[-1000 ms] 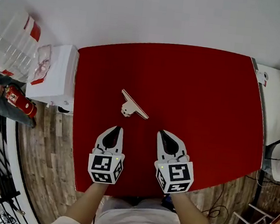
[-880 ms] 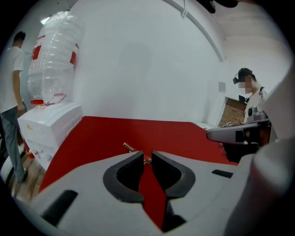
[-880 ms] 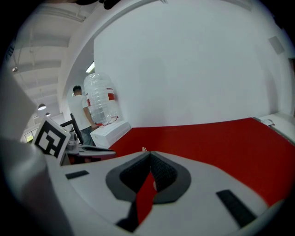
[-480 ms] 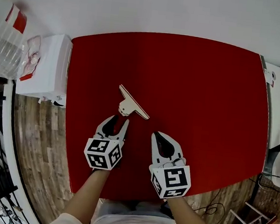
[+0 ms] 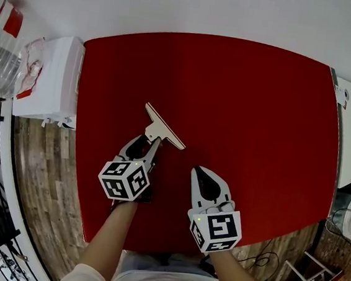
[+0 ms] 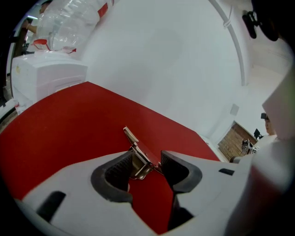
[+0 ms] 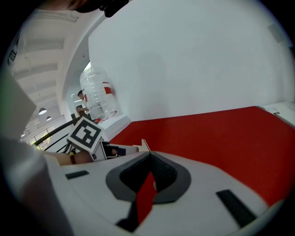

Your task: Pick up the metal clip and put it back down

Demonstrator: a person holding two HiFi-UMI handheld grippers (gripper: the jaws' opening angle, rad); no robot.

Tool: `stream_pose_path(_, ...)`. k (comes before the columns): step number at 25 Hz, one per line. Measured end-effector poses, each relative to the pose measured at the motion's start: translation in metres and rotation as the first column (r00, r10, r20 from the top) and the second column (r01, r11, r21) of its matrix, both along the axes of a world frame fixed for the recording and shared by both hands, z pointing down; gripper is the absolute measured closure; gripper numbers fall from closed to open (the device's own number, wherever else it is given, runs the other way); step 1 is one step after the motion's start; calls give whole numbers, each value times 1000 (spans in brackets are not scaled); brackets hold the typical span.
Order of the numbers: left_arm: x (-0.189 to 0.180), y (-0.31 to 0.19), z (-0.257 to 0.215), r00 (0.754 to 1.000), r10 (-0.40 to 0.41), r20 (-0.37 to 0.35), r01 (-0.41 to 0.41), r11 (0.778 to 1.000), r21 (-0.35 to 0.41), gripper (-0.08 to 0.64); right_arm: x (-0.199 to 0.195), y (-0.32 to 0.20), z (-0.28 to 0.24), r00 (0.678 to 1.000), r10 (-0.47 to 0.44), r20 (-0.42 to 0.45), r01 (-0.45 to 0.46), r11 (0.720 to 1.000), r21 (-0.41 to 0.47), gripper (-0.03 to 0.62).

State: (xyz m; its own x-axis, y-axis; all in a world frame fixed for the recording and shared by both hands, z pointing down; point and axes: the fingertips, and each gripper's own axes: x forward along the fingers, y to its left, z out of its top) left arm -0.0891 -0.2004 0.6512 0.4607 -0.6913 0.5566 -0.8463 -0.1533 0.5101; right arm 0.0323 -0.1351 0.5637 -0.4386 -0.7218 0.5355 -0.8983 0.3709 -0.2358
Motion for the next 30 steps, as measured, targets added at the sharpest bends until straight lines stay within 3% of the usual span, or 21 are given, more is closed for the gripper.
stream_pose_path(6,0,-10,5,996,-64,-68,62,997,-40,384,5,1,8,1000,3,-9,-3,1000,-18,586)
stream_pose_path(9,0,-11,6,991,-87,-98,81,995,-58,451,6,0,11,1000,7,-9,-7,1000,-23,586)
stream_pose_path(14,1,-14,3,965,-142,-221,124,988,-95,506,6,-1,10,1000,5,-3,-5,1000,-21,586)
stream_pose_path(18,2,-18,-8,947,-164,-274,145,985,-90,538,5,-1,11,1000,2,1,-2,1000,-24,586)
stream_pose_path(25,7,-22,-30,963,-100,-251,98,995,-22,552,-1,-3,10,1000,-4,5,4,1000,-22,586)
stream_pose_path(30,9,-19,-42,991,-29,-134,35,998,46,552,1,-3,6,1000,-7,2,7,1000,-12,586)
